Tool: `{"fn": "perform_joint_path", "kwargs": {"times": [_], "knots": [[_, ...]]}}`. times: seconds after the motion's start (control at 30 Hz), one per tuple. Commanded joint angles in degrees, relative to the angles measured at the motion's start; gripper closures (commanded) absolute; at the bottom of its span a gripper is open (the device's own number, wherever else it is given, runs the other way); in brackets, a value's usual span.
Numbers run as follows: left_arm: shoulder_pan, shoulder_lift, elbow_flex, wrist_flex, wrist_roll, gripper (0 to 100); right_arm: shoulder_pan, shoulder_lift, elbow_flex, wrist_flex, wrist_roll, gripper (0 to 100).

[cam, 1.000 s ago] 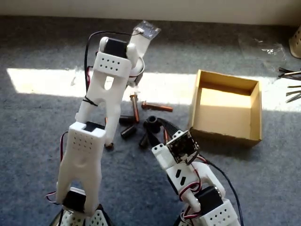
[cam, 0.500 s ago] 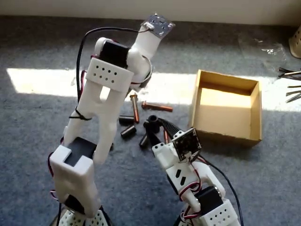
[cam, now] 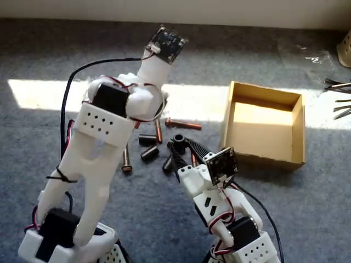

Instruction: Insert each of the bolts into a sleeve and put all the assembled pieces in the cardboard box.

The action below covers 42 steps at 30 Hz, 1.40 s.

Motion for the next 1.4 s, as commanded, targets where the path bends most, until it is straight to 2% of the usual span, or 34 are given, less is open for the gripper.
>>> {"fn": "perform_joint_path", "kwargs": {"times": [0.0, 0.33, 0.4, 0.53, 0.73, 0.97, 1.07, 1.13, 1.27, 1.37], "knots": [[0.92, -13.41, 9.71, -6.86, 0.53, 100, -0.92, -0.66, 6.73, -1.45, -0.35, 99.3], [1.27, -36.18, 25.27, -16.18, 0.88, 100, -3.12, -0.66, 6.90, -1.27, 0.00, 99.3], [3.56, -40.57, 28.79, -18.37, 1.93, 100, -3.03, -0.31, 6.81, -1.27, 0.00, 99.3], [6.20, -50.07, 36.26, -25.49, 6.42, 100, -3.12, -0.66, 6.73, 0.57, 0.00, 99.3], [5.93, -60.09, 49.71, -37.36, 6.77, 100, -3.30, -0.66, 6.73, 0.31, 0.09, 99.3], [6.11, -68.09, 60.18, -45.19, 6.86, 100, -4.79, -0.66, 6.64, -0.66, 0.26, 99.3], [6.02, -70.81, 64.04, -49.23, 6.86, 100, -9.10, -0.66, 6.64, -1.27, 7.47, 99.3], [6.02, -72.66, 65.80, -50.73, 6.86, 100, -11.12, -0.66, 6.55, -1.36, 10.73, 99.3], [6.29, -75.91, 68.44, -50.81, 7.65, 100, -10.24, -0.66, 6.73, -6.20, 6.15, 99.3], [6.02, -78.11, 70.20, -50.81, 15.12, 100, -8.13, -0.66, 6.81, -7.52, 4.57, 99.3]]}}
